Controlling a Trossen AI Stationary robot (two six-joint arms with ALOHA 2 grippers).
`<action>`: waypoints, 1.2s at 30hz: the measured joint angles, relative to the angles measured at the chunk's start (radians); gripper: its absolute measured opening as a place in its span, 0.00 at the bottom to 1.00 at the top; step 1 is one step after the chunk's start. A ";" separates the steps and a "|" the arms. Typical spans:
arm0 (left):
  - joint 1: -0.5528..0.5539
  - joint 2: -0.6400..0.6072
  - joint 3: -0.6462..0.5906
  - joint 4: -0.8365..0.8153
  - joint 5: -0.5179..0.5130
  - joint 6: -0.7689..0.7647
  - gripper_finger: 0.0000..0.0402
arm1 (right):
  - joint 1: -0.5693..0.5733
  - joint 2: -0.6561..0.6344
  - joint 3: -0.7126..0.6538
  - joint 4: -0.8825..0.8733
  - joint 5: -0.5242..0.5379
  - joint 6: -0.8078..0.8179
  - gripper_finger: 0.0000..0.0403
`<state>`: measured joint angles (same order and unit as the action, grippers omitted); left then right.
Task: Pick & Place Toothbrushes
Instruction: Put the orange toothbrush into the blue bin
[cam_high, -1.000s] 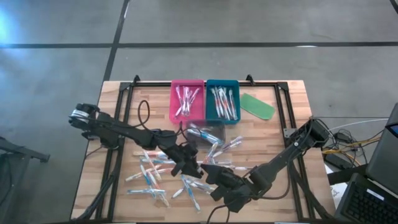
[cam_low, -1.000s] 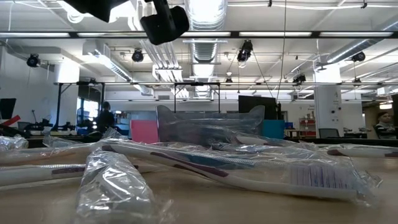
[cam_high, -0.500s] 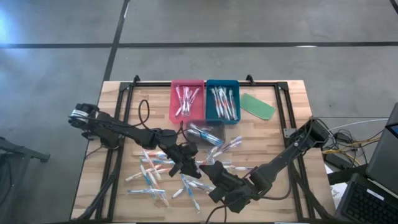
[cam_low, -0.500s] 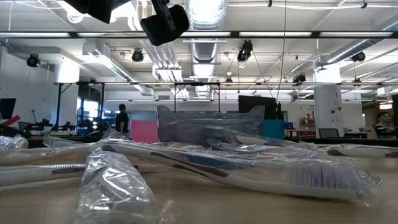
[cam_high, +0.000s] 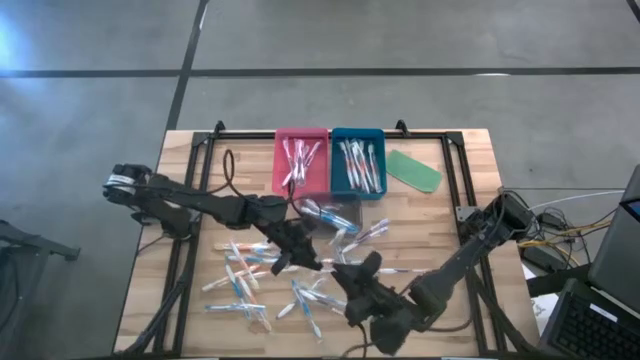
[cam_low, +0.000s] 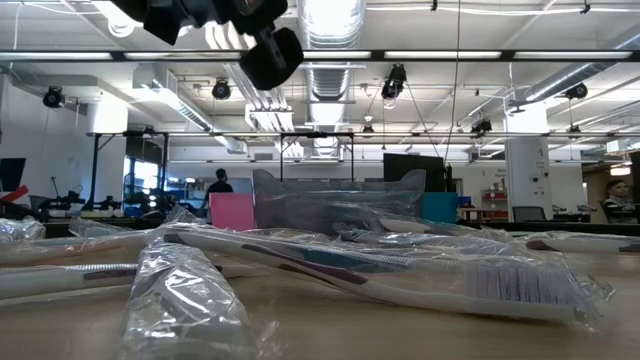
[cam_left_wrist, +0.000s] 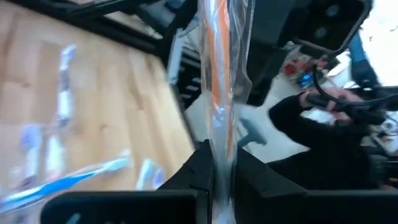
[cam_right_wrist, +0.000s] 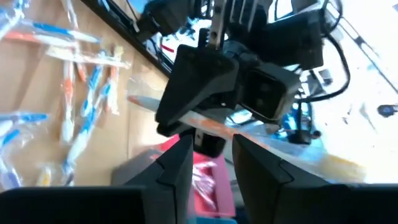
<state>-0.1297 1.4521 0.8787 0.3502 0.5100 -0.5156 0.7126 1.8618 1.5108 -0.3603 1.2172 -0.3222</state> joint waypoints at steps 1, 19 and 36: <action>0.006 0.000 0.000 -0.009 -0.002 0.010 0.08 | 0.011 0.000 0.000 -0.019 0.022 0.021 0.26; -0.017 0.002 -0.010 0.062 -0.610 0.664 0.07 | 0.018 -0.002 -0.028 -0.714 0.134 1.169 0.09; -0.013 0.038 -0.034 0.212 -0.616 0.775 0.07 | -0.068 -0.121 -0.140 -0.844 0.060 1.519 0.02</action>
<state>-0.1429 1.4897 0.8444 0.5621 -0.1062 0.2593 0.6449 1.7407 1.3708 -1.2040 1.2769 1.1973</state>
